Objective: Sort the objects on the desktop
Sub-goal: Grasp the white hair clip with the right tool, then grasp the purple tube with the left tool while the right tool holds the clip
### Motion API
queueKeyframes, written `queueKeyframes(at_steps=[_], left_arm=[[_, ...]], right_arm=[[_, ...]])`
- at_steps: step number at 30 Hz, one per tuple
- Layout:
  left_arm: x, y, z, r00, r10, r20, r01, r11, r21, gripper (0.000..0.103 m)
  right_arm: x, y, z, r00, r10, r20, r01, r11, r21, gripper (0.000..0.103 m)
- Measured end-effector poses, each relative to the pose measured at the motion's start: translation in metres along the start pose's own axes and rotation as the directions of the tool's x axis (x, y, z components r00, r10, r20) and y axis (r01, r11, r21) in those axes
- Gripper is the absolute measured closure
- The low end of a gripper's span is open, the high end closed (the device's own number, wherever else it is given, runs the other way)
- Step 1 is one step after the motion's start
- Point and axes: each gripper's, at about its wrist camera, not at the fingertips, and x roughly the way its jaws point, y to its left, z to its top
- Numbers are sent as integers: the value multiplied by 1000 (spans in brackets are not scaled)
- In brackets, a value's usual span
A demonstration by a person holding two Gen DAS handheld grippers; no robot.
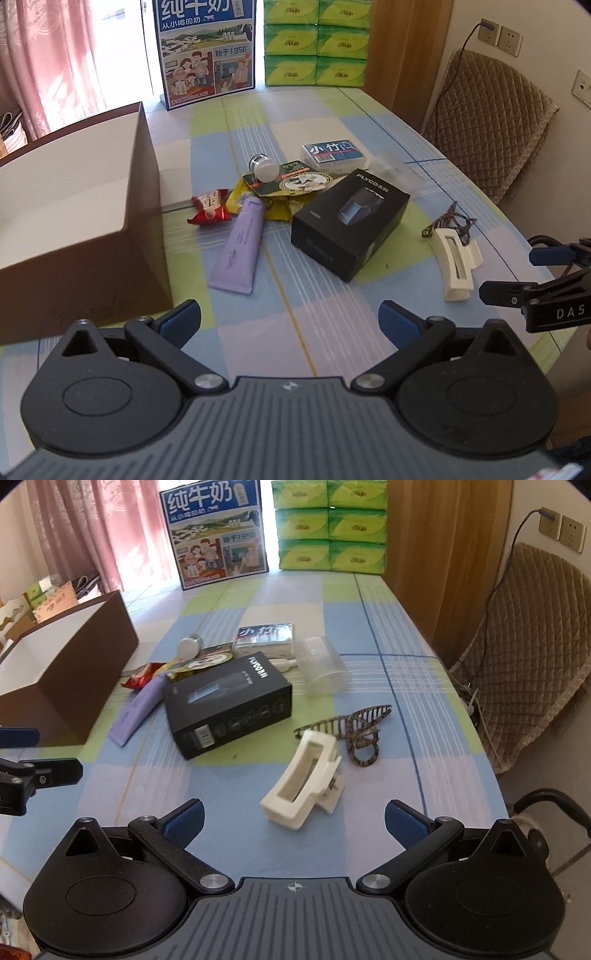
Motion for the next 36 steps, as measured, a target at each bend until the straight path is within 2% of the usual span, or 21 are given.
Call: queueKeyframes(at_steps=[6, 7, 9, 14, 16, 18, 21, 28, 35, 36], left_arm=[[20, 0, 12, 1000, 5, -14, -5, 1000, 10, 3], [24, 0, 14, 1000, 6, -19, -5, 1000, 13, 4], [32, 1, 17, 999, 10, -31, -10, 1000, 18, 4], [50, 2, 27, 998, 29, -49, -27, 999, 37, 5], [57, 3, 30, 997, 42, -57, -39, 998, 50, 6], [64, 5, 32, 996, 53, -68, -49, 997, 60, 7], [75, 9, 34, 994, 69, -90, -63, 996, 67, 10], [101, 11, 38, 987, 105, -125, -95, 992, 84, 22], [126, 14, 46, 980, 147, -135, -137, 987, 78, 29], [131, 15, 47, 979, 145, -143, -135, 988, 75, 34]], right_arm=[[23, -5, 10, 1000, -12, -4, 12, 1000, -5, 3], [27, -5, 12, 1000, -17, -6, 17, 1000, -13, 4], [35, -4, 14, 1000, -20, -20, 20, 999, -26, 15], [56, -4, 19, 998, -15, -64, 12, 999, -42, 23], [62, -4, 20, 997, -8, -81, 3, 999, -53, 30], [68, -6, 19, 994, -12, -108, 5, 998, -70, 47], [69, -14, 18, 991, 2, -134, -11, 997, -70, 60], [59, -45, 12, 987, -8, -163, -2, 998, -59, 65], [48, -71, 8, 984, -27, -175, 25, 1000, -16, 65], [48, -74, 8, 984, -27, -174, 25, 1000, -12, 65]])
